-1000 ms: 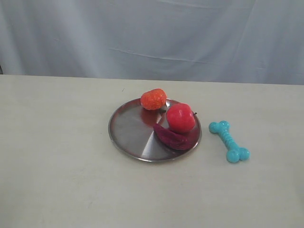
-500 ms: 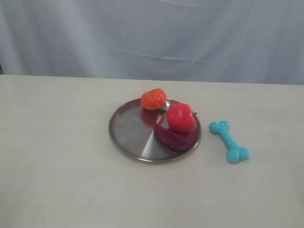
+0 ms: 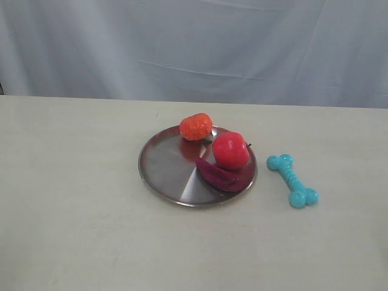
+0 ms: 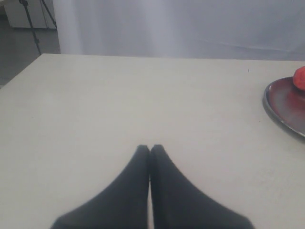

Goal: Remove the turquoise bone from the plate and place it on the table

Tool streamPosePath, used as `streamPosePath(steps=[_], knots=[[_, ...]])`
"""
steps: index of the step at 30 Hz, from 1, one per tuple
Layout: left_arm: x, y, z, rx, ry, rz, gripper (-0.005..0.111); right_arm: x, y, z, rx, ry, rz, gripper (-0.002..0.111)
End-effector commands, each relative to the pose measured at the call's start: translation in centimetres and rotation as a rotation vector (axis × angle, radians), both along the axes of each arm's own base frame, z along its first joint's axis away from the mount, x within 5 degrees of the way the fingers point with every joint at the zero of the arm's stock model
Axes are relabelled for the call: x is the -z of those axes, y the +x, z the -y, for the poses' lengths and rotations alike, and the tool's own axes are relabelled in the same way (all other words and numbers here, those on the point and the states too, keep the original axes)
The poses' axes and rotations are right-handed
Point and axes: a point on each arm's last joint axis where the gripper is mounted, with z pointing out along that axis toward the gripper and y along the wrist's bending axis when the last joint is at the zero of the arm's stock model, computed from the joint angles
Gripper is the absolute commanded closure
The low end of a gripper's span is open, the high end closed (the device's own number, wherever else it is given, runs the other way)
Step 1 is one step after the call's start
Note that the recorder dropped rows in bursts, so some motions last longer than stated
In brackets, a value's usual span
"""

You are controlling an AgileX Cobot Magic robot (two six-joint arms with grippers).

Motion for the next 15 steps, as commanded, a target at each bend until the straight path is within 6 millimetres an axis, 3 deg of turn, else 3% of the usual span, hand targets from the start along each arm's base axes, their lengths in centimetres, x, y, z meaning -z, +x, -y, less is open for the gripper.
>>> streamPosePath(steps=[1,15], knots=[[0.0,0.0,0.0,0.007,-0.005,0.004,0.107,0.5,0.0,0.0,0.006,0.024,-0.037,0.109],[0.0,0.0,0.0,0.007,-0.005,0.004,0.107,2.1,-0.3,-0.1,0.017,0.159,-0.185,0.109]])
